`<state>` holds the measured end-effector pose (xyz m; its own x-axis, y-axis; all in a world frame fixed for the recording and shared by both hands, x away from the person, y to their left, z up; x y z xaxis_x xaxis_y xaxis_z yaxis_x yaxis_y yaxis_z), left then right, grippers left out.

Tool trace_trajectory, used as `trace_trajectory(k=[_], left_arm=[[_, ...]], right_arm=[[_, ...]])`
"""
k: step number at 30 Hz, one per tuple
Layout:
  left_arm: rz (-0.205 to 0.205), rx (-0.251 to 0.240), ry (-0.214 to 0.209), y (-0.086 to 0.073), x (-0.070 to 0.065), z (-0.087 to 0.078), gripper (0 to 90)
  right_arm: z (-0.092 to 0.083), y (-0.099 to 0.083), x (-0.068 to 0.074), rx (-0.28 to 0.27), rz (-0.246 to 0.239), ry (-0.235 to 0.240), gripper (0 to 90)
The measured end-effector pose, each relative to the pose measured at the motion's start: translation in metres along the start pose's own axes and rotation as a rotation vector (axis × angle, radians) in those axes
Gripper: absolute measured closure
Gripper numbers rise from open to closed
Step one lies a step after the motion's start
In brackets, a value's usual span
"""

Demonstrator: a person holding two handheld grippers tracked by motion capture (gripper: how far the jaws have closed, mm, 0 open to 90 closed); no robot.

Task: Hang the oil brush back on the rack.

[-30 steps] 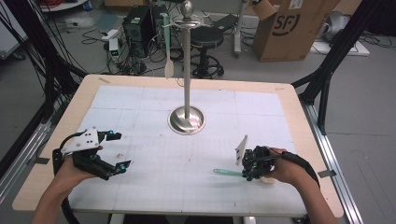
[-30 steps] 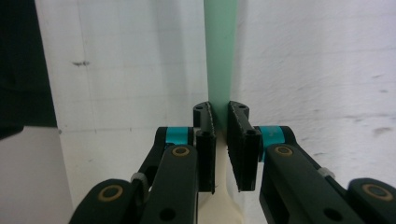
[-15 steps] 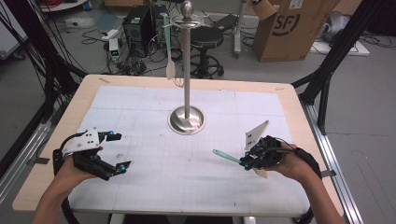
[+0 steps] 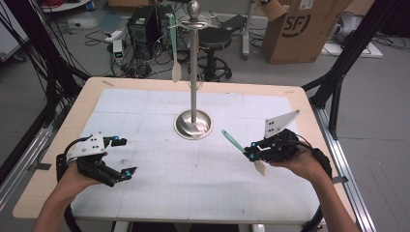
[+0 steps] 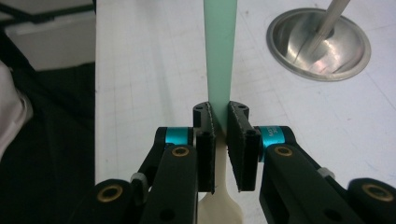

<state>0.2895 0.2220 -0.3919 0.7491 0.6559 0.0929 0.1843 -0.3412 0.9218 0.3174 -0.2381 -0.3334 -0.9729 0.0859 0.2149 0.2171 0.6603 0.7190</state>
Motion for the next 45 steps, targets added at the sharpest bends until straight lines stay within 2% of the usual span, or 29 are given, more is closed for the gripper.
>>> trace_trajectory(k=[3, 7, 11, 15, 19, 27, 37, 39, 43, 45], left_arm=[[-0.001, -0.006, -0.002, 0.0, 0.0, -0.001, 1.7], [0.004, -0.002, 0.003, 0.0, -0.001, 0.0, 1.7], [0.0, -0.005, 0.005, 0.001, 0.001, -0.001, 1.7], [0.001, -0.002, 0.006, 0.0, 0.0, 0.0, 1.7], [0.009, 0.004, 0.008, 0.0, -0.001, 0.0, 1.7], [0.005, 0.002, 0.005, 0.0, -0.001, 0.0, 1.7], [0.003, 0.001, 0.007, 0.0, 0.0, 0.0, 1.7], [0.003, 0.0, 0.004, 0.0, 0.0, 0.0, 1.7], [-0.007, -0.017, -0.014, 0.002, 0.0, -0.002, 1.7], [-0.005, -0.009, -0.002, 0.001, 0.001, -0.002, 1.7]], right_arm=[[-0.003, 0.005, 0.0, -0.031, 0.013, -0.005, 81.6], [-0.009, 0.012, -0.001, -0.094, 0.031, -0.036, 81.5], [-0.015, 0.019, -0.002, -0.161, 0.039, -0.031, 81.6], [-0.02, 0.026, -0.004, -0.19, 0.076, -0.03, 81.5], [-0.026, 0.033, -0.006, -0.228, 0.081, -0.041, 81.5], [-0.037, 0.051, -0.012, -0.25, 0.076, -0.055, 81.5], [-0.055, 0.074, -0.02, -0.249, 0.062, -0.08, 81.6], [-0.06, 0.078, -0.024, -0.255, 0.046, -0.084, 81.5], [-0.066, 0.085, -0.028, -0.257, 0.055, -0.079, 81.6], [-0.067, 0.088, -0.031, -0.243, 0.056, -0.066, 81.6]])
Point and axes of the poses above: each handheld gripper's, and its own axes: z roughly forward along the jaws, y roughly out of its top, x roughly to its left, the point moved 3 cm from there along z, roughly forward along the jaws, and after that the axes turned 14 degrees about y, right-handed, at the moved point
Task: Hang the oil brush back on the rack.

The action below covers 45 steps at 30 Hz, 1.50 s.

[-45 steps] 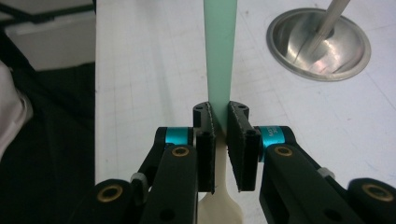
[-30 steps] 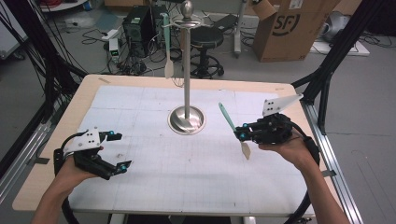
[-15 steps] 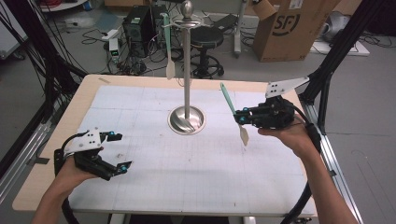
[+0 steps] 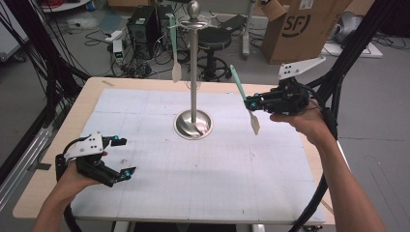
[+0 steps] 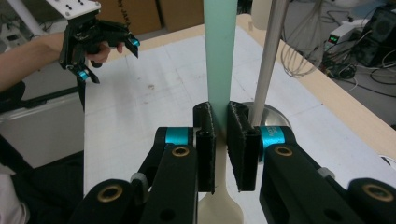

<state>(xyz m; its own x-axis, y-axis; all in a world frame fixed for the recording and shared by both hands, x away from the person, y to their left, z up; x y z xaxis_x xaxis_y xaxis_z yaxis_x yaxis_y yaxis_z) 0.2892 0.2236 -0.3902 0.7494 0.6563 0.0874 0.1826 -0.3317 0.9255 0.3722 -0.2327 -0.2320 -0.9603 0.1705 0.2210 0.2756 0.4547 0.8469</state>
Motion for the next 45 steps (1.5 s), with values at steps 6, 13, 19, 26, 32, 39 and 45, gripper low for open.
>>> trace_trajectory(k=[6, 13, 19, 26, 32, 39, 45], left_arm=[[-0.007, 0.006, 0.004, -0.001, 0.001, 0.0, 1.7], [-0.015, 0.018, 0.011, -0.005, 0.003, 0.0, 1.7], [-0.02, 0.018, 0.011, -0.006, 0.005, 0.0, 1.7], [-0.016, 0.02, 0.01, -0.006, 0.005, 0.0, 1.7], [-0.014, 0.024, 0.009, -0.006, 0.004, 0.001, 1.7], [-0.015, 0.024, 0.008, -0.006, 0.004, 0.001, 1.7], [-0.014, 0.026, 0.004, -0.006, 0.004, 0.001, 1.7]], right_arm=[[-0.004, 0.014, -0.012, 0.012, -0.01, 0.012, 81.6], [-0.012, 0.033, -0.022, 0.021, -0.034, 0.014, 81.6], [-0.017, 0.046, -0.029, 0.023, -0.034, 0.003, 81.6], [-0.021, 0.061, -0.035, 0.025, -0.039, -0.011, 81.6], [-0.015, 0.072, -0.041, 0.044, -0.04, -0.008, 81.6], [-0.01, 0.081, -0.049, 0.05, -0.048, -0.019, 81.6], [-0.009, 0.086, -0.054, 0.056, -0.039, -0.025, 81.6]])
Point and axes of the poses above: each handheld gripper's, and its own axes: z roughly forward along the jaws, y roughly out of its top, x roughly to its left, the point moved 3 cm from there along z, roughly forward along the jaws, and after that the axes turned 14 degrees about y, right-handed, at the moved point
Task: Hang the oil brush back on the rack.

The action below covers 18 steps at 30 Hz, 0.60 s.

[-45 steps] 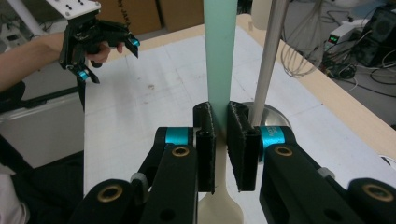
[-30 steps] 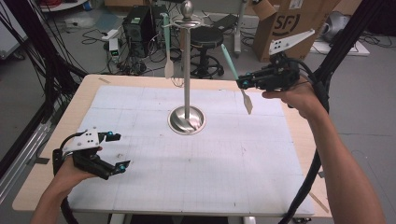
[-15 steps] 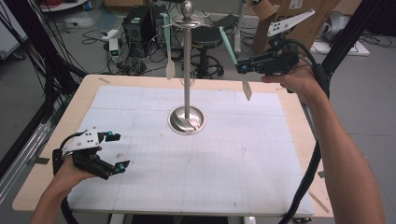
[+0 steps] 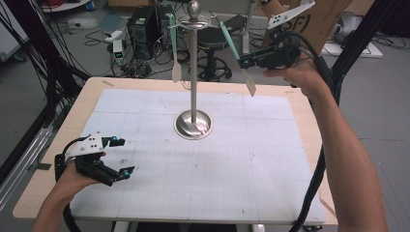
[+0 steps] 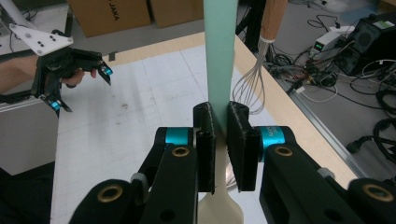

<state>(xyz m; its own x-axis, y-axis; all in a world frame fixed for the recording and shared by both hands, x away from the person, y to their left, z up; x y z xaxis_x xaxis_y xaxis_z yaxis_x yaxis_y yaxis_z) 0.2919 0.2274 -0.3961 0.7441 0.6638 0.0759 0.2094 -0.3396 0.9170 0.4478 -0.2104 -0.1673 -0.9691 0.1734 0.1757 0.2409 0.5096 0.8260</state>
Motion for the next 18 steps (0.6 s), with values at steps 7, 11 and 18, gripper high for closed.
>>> trace_trajectory(k=[7, 11, 18], left_arm=[[0.0, 0.003, -0.004, -0.0002, -0.0008, 0.001, 1.7], [0.0, 0.005, -0.004, -0.0004, -0.0011, 0.001, 1.7], [-0.002, 0.001, -0.002, -0.0002, -0.0004, 0.0004, 1.7]], right_arm=[[0.0014, -0.001, -0.0062, 0.008, 0.017, -0.003, 81.6], [0.0047, -0.0003, -0.0076, 0.013, 0.01, 0.0, 81.6], [0.0075, -0.0008, -0.0109, 0.015, 0.016, -0.002, 81.6]])
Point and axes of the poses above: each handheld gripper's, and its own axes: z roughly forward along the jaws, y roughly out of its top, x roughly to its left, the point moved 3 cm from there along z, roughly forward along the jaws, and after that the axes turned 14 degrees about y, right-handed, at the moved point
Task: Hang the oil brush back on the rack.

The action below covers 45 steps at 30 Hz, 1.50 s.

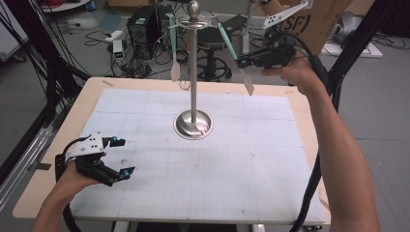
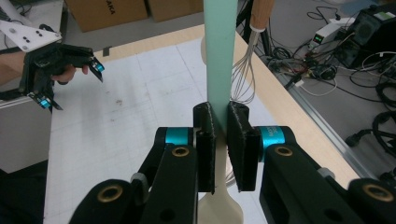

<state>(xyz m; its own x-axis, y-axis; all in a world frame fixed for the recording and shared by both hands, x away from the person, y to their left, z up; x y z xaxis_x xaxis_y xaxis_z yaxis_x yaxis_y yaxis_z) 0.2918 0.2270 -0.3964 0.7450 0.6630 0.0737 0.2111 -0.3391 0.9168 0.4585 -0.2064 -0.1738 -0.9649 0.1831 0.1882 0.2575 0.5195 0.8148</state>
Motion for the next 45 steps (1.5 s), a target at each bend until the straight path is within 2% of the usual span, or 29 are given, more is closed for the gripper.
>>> trace_trajectory(k=[8, 10, 30, 31, 32, 34, 35, 37, 39, 41, 43, 44, 45], left_arm=[[0.006, 0.002, 0.002, 0.0, 0.0, 0.0, 1.7], [0.004, 0.004, 0.001, 0.0, 0.0, 0.0, 1.7], [-0.006, 0.002, 0.0, -0.002, 0.002, 0.0, 1.7], [-0.007, 0.004, 0.0, -0.002, 0.002, 0.0, 1.7], [-0.009, 0.006, 0.004, -0.003, 0.002, 0.0, 1.7], [-0.008, 0.003, 0.004, -0.003, 0.002, 0.0, 1.7], [-0.012, -0.002, 0.002, -0.002, 0.002, -0.001, 1.7], [-0.013, -0.005, 0.001, -0.002, 0.003, -0.002, 1.7], [-0.018, -0.009, 0.004, -0.002, 0.004, -0.002, 1.7], [-0.021, -0.011, 0.004, -0.002, 0.004, -0.003, 1.7], [-0.02, -0.01, 0.009, -0.002, 0.005, -0.003, 1.7], [-0.017, -0.01, 0.009, -0.002, 0.005, -0.003, 1.7], [-0.017, -0.01, 0.008, -0.002, 0.004, -0.003, 1.7]], right_arm=[[0.008, 0.001, -0.002, 0.014, -0.001, 0.004, 81.6], [0.01, 0.002, -0.004, 0.011, -0.012, 0.008, 81.6], [0.034, 0.007, -0.012, 0.003, -0.008, 0.027, 79.6], [0.034, 0.007, -0.012, -0.001, -0.001, 0.026, 77.3], [0.036, 0.007, -0.011, -0.01, 0.004, 0.048, 67.6], [0.038, 0.007, -0.011, -0.005, 0.0, 0.056, 52.4], [0.04, 0.006, -0.01, 0.004, 0.013, 0.061, 50.2], [0.042, 0.005, -0.01, 0.027, 0.017, 0.04, 40.3], [0.045, 0.003, -0.01, 0.04, 0.043, 0.042, 24.2], [0.046, -0.001, -0.009, 0.058, 0.057, 0.014, 11.7], [0.046, -0.005, -0.005, 0.06, 0.058, 0.014, 7.1], [0.045, -0.007, -0.003, 0.055, 0.05, 0.008, 1.0], [0.044, -0.01, -0.001, 0.05, 0.051, 0.005, 0.0]])
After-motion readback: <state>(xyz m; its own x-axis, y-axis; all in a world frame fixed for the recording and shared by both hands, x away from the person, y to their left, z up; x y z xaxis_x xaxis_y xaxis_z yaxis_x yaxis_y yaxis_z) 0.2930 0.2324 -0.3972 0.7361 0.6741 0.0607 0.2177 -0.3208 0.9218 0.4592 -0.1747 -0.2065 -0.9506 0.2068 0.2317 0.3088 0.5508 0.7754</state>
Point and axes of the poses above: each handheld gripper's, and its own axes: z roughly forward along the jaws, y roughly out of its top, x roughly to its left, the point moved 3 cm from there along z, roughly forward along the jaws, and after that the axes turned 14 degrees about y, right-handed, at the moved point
